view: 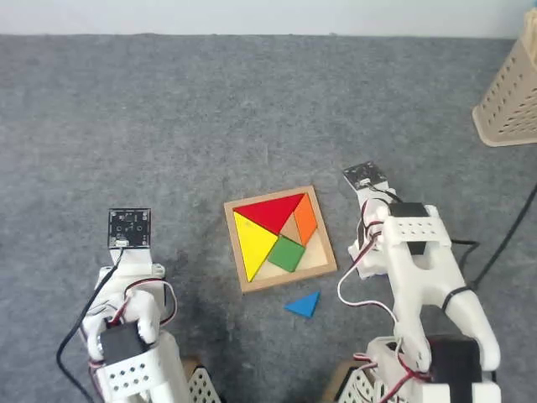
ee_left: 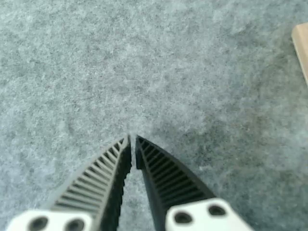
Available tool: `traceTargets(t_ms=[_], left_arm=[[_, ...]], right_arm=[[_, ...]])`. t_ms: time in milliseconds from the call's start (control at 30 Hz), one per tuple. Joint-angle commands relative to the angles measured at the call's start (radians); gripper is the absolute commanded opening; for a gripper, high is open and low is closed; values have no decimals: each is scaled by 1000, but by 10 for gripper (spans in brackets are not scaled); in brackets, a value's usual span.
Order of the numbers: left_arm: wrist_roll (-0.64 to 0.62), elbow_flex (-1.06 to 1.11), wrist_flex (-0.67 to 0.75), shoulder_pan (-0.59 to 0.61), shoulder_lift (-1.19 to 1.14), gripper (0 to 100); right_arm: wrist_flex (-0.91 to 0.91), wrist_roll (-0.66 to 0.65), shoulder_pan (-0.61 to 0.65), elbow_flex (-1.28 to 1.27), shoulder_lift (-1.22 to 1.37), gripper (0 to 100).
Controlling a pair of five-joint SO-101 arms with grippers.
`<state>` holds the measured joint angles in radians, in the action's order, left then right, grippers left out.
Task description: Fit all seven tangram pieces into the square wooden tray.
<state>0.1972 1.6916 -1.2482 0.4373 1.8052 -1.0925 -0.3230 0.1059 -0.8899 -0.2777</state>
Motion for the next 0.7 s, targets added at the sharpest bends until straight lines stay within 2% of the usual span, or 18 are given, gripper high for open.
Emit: traceTargets(t_ms=[0,333,533,667], left_arm=[[5,-7,-8,5,14,13],[5,-7,-8,5,14,13],[5,-7,-8,5,14,13],[5,-7,-8,5,14,13]], right_arm=[[13,-71,24,2,36,158],[39,-98,19,84,211,152],[48,-106,19,133,211,32],[21,-169,16,238,211,17]])
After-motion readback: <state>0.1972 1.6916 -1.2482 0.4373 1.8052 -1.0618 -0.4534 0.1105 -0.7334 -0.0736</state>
